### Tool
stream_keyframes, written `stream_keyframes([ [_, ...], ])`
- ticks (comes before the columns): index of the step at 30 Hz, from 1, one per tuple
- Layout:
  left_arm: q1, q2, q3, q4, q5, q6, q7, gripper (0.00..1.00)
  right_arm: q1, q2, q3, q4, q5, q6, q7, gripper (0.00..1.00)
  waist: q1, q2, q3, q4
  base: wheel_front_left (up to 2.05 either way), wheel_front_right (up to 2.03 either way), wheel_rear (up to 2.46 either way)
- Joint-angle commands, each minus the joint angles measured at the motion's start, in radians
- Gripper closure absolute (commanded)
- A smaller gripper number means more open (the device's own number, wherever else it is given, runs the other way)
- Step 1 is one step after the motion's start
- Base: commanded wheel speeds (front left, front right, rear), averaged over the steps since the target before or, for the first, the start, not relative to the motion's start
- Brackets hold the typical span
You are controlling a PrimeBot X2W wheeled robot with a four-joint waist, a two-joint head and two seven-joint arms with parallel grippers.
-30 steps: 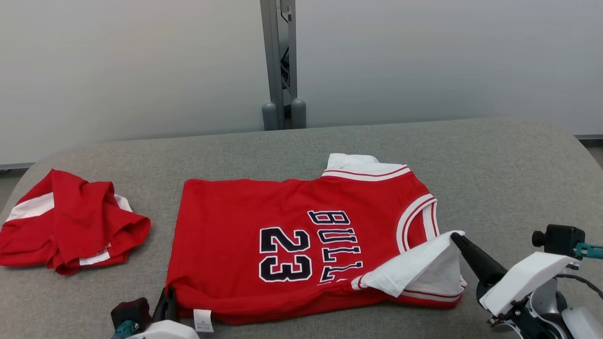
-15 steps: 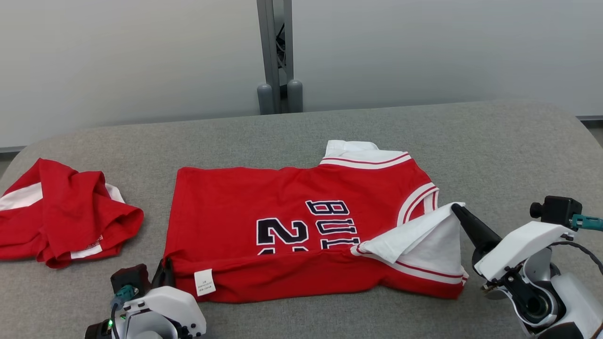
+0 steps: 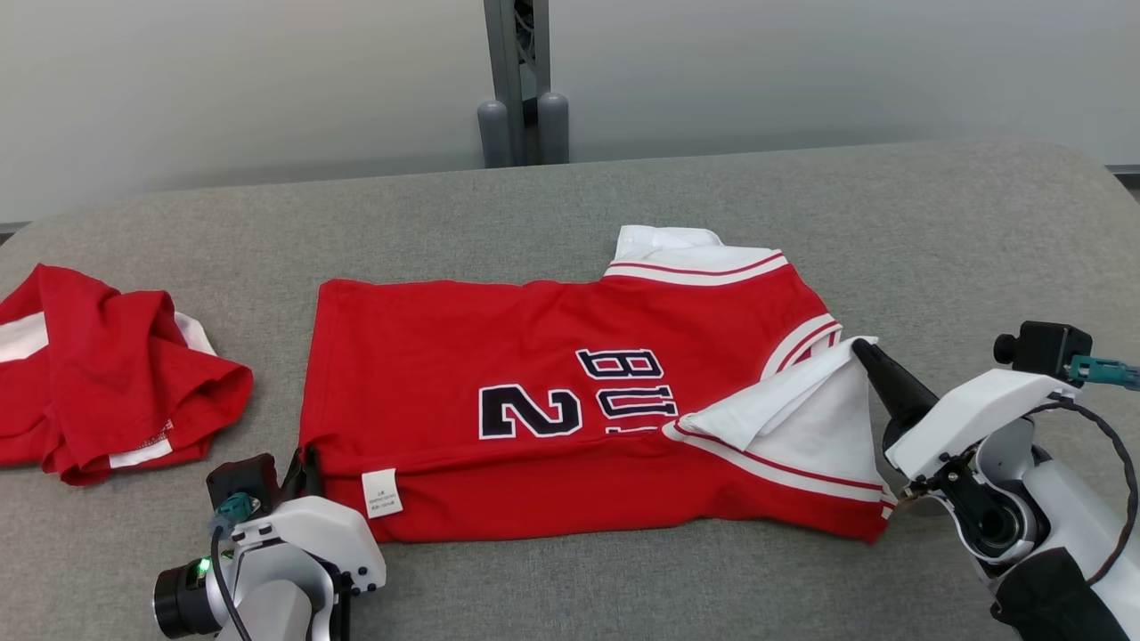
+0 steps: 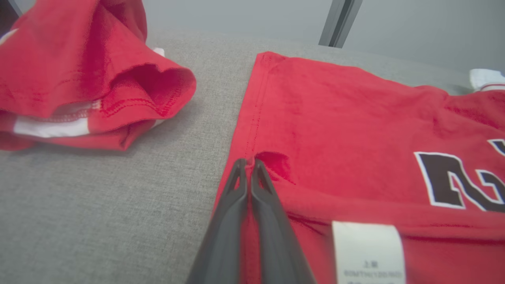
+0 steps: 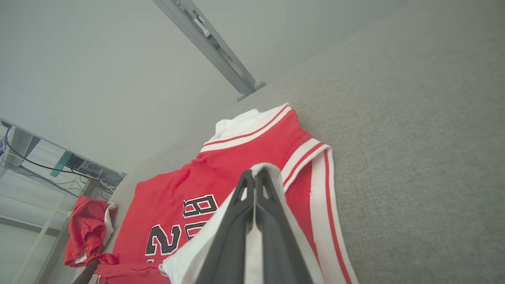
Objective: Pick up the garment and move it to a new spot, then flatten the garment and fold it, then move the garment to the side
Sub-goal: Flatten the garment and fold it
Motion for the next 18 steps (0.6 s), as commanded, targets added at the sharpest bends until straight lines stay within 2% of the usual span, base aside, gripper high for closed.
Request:
stream_keyframes([
  [1, -0.015, 0.007, 0.002, 0.009, 0.007, 0.006, -0.005, 1.00, -0.014, -0.004, 0.011, 0.014, 0.009, 0.000, -0.011, 1.00, 0.0000, -0.0001, 0.005, 0.002, 0.00, 0.00, 0.00],
  [11, -0.009, 0.007, 0.006, 0.031, 0.011, -0.003, -0.005, 1.00, -0.051, -0.008, 0.097, 0.083, 0.054, 0.000, -0.052, 1.00, 0.0000, -0.0001, 0.013, 0.010, 0.00, 0.00, 0.00],
  [12, -0.007, 0.006, 0.004, 0.030, 0.009, -0.004, -0.005, 0.92, -0.054, -0.009, 0.105, 0.086, 0.061, 0.000, -0.057, 1.00, 0.0000, -0.0001, 0.012, 0.011, 0.00, 0.00, 0.00],
  [13, -0.006, 0.006, 0.002, 0.025, 0.008, -0.006, -0.005, 0.71, -0.055, -0.009, 0.113, 0.091, 0.068, 0.000, -0.060, 1.00, 0.0000, -0.0001, 0.012, 0.012, 0.00, 0.00, 0.00],
  [14, -0.003, 0.006, 0.001, 0.020, 0.004, -0.007, -0.005, 0.27, -0.056, -0.009, 0.121, 0.093, 0.074, 0.000, -0.064, 0.83, 0.0000, -0.0001, 0.011, 0.013, 0.00, 0.00, 0.00],
  [15, 0.001, 0.006, 0.000, 0.016, 0.003, -0.006, -0.005, 0.00, -0.059, -0.011, 0.128, 0.095, 0.080, 0.000, -0.073, 0.36, 0.0000, -0.0001, 0.010, 0.014, 0.00, 0.00, 0.00],
  [16, 0.005, 0.006, -0.003, 0.014, 0.001, -0.005, -0.005, 0.00, -0.060, -0.012, 0.134, 0.100, 0.087, 0.000, -0.078, 0.00, 0.0000, -0.0001, 0.009, 0.015, 0.00, 0.00, 0.00],
  [18, 0.007, 0.006, -0.007, 0.007, -0.001, 0.000, -0.005, 0.00, -0.063, -0.012, 0.146, 0.106, 0.101, 0.000, -0.090, 0.00, 0.0000, -0.0001, 0.007, 0.017, 0.00, 0.00, 0.00],
])
